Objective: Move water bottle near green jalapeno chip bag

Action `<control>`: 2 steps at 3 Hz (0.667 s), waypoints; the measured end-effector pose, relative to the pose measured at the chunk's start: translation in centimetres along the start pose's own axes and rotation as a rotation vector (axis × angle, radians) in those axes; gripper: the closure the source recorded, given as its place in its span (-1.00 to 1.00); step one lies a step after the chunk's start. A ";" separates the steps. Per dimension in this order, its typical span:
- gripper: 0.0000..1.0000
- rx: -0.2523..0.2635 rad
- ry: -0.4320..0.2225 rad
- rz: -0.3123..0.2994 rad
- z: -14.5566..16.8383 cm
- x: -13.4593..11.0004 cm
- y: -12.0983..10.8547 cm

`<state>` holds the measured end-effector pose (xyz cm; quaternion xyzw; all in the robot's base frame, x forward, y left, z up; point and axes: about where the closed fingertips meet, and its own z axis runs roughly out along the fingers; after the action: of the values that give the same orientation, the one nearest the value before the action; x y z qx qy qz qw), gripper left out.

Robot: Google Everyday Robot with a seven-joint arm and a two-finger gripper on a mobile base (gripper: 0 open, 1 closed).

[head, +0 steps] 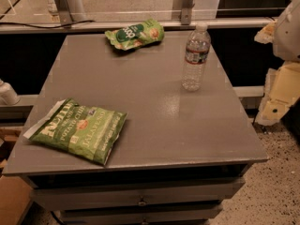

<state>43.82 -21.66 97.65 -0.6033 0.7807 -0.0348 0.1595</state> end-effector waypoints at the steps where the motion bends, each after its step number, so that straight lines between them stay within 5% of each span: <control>1: -1.00 0.000 0.000 0.000 0.0 0.0 0.0; 2: -1.00 0.023 -0.027 0.002 0.1 -0.1 -0.5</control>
Offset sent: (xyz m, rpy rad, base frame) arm 0.0146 -0.0012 -0.0025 0.0567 -0.0589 0.0023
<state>44.35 -21.67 97.73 -0.6011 0.7785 -0.0355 0.1772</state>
